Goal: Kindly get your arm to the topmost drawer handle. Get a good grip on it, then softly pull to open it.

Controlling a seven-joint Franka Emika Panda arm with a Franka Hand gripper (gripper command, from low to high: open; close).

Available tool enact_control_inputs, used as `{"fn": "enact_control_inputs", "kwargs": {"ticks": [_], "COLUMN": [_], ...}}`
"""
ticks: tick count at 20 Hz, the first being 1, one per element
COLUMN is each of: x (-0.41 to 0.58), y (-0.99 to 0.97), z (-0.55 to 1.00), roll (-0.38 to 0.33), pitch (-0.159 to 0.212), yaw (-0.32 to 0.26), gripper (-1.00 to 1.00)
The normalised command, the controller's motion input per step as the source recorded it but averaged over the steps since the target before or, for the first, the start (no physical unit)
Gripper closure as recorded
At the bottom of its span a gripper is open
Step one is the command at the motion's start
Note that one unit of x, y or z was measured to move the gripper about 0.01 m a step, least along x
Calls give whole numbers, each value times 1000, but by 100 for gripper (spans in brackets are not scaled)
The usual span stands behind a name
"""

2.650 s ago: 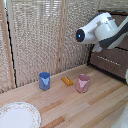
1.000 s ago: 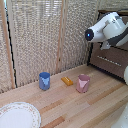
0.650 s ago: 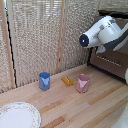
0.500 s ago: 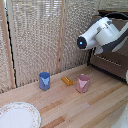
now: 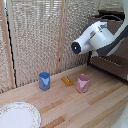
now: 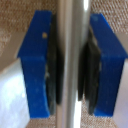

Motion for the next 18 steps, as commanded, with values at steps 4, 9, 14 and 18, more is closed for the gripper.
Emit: {"fn": "enact_control_inputs", "kwargs": {"ticks": [4, 9, 14, 18], "x": [123, 137, 55, 51], "y": [107, 65, 346, 375], "z": [401, 398, 55, 0], "roll": [91, 241, 358, 375], "pitch": [4, -26, 13, 29], "yaw": [-3, -71, -81, -83], "gripper": [-100, -100, -100, -100]}}
